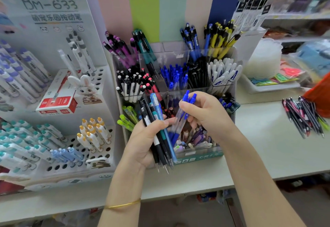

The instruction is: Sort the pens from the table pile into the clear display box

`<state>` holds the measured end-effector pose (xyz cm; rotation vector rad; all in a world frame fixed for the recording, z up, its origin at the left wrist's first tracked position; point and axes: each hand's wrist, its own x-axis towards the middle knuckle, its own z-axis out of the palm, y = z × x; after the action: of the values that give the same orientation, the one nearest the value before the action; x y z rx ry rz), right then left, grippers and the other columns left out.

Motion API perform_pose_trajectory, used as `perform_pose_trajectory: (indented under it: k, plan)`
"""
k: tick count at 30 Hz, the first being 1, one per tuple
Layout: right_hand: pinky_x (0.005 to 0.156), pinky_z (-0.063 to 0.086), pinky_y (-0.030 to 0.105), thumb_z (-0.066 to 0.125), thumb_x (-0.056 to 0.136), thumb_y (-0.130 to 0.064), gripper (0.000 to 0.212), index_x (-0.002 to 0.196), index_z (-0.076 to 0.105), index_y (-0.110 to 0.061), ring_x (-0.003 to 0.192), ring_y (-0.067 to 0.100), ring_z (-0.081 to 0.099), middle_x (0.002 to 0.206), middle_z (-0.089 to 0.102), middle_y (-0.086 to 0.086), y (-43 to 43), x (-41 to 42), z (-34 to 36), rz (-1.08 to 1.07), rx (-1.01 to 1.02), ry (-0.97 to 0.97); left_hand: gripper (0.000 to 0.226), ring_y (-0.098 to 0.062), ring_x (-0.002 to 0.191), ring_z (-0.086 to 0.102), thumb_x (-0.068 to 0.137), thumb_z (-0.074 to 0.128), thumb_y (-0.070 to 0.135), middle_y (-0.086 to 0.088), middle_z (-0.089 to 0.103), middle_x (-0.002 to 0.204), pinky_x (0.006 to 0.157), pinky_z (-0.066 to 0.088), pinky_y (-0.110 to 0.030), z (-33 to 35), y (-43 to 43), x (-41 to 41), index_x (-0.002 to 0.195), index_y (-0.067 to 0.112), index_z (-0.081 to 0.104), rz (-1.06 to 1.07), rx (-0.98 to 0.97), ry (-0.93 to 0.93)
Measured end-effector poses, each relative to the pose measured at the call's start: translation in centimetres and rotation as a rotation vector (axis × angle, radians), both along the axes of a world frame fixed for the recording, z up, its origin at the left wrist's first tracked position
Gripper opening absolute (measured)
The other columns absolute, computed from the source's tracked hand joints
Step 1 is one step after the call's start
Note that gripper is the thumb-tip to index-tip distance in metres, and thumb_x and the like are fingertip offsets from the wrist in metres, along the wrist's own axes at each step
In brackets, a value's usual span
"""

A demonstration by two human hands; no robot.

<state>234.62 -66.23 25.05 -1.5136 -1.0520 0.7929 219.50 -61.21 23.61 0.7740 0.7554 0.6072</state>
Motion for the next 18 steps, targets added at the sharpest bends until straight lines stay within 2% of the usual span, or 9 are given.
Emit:
perform_pose_trajectory:
  k: [5,8,10,12,14,18]
  plan:
    - [0.044,0.046,0.025,0.059,0.093,-0.01,0.007,0.087,0.059,-0.008,0.05,0.013,0.052,0.058,0.056,-0.004,-0.3,1.4,0.4,-0.08,0.087,0.079,0.014,-0.025,0.064,0.07,0.092,0.051,-0.005,-0.01,0.075,0.086,0.046,0.053,-0.036,-0.7,0.0,0.5,0.089,0.006,0.06,0.045,0.021,0.023]
    - [0.046,0.049,0.028,0.059,0.094,-0.011,0.008,0.086,0.058,-0.012,0.048,0.012,0.052,0.056,0.055,-0.005,0.1,2.5,1.3,-0.255,0.242,0.102,0.034,-0.024,0.074,0.072,0.091,0.051,-0.007,-0.011,0.074,0.076,0.064,0.058,-0.037,-1.0,0.3,0.7,0.069,0.009,0.07,0.149,0.059,-0.003]
    - [0.049,0.052,0.029,0.059,0.094,-0.012,0.009,0.086,0.058,-0.015,0.051,0.011,0.054,0.06,0.055,-0.006,0.6,2.9,1.9,-0.344,0.325,0.021,0.043,-0.021,0.072,0.072,0.091,0.052,-0.005,-0.009,0.073,0.071,0.071,0.058,-0.038,-0.8,0.3,0.7,0.058,0.013,0.074,0.157,0.069,-0.003]
    - [0.052,0.053,0.027,0.058,0.094,-0.011,0.007,0.089,0.058,-0.016,0.057,0.01,0.056,0.067,0.057,-0.004,1.2,2.9,2.2,-0.374,0.363,-0.087,0.028,-0.018,0.06,0.069,0.09,0.055,-0.003,-0.007,0.07,0.067,0.06,0.058,-0.035,-0.4,0.3,0.9,0.07,0.009,0.069,0.122,0.055,-0.013]
    - [0.053,0.053,0.022,0.058,0.093,-0.011,0.004,0.094,0.058,-0.014,0.063,0.012,0.058,0.076,0.059,0.0,1.9,2.9,2.2,-0.368,0.383,-0.185,0.013,-0.015,0.051,0.061,0.09,0.056,-0.003,-0.004,0.062,0.061,0.049,0.054,-0.03,0.1,0.1,1.1,0.082,0.007,0.058,0.07,0.043,-0.019]
    - [0.05,0.048,0.014,0.059,0.093,-0.011,0.005,0.094,0.057,-0.016,0.067,0.021,0.06,0.085,0.062,0.013,3.2,2.7,2.2,-0.329,0.42,-0.342,0.013,-0.018,0.049,0.056,0.088,0.056,-0.002,-0.005,0.055,0.059,0.047,0.051,-0.029,0.1,0.3,1.3,0.088,0.01,0.051,0.03,0.029,-0.041]
